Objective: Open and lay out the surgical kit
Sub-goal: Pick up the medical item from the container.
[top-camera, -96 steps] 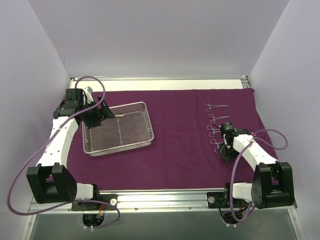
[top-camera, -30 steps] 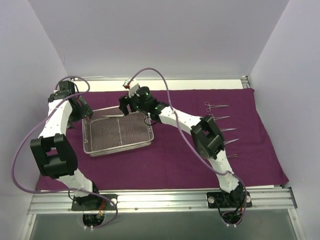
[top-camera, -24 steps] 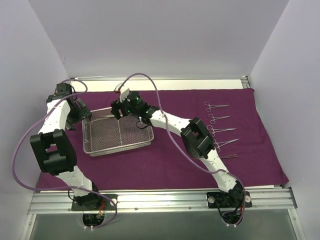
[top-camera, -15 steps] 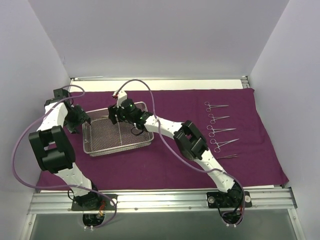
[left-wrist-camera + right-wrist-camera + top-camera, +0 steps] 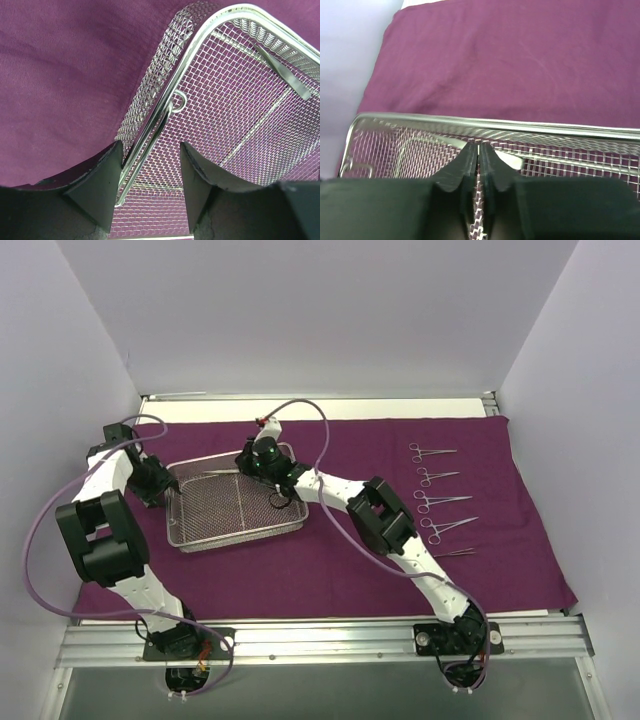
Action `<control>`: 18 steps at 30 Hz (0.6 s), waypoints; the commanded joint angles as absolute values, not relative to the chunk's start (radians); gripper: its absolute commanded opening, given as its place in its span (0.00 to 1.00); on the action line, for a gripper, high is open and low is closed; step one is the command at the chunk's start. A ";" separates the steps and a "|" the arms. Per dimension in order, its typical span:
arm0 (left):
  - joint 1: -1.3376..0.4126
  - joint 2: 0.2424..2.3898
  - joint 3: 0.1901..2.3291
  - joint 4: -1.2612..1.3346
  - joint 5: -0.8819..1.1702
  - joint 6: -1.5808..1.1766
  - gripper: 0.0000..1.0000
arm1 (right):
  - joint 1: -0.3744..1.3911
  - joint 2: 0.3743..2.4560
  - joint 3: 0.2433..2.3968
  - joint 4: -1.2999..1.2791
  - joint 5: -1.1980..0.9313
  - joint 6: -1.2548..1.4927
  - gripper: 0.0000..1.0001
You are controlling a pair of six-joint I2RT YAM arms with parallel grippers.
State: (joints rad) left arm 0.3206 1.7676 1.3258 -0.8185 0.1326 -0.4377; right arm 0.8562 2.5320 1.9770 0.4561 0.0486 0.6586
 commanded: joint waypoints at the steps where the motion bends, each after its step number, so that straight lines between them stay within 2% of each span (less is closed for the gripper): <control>1: 0.327 1.766 1.331 -0.785 0.173 -0.433 0.57 | 0.848 2.569 1.986 0.506 0.066 0.819 0.04; 4: 0.327 1.759 1.325 -0.782 0.183 -0.434 0.56 | 0.848 2.580 1.979 0.520 0.071 0.842 0.00; 14: 0.327 1.759 1.324 -0.782 0.198 -0.428 0.51 | 0.851 2.641 2.034 0.477 0.104 0.870 0.00; 18: 0.328 1.763 1.330 -0.795 0.195 -0.423 0.51 | 0.861 2.666 2.107 0.337 0.022 0.803 0.00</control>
State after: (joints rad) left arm 0.3244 1.7676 1.3205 -0.8131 0.1471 -0.4305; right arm 0.8459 2.6453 2.0415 0.4595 0.0647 0.8455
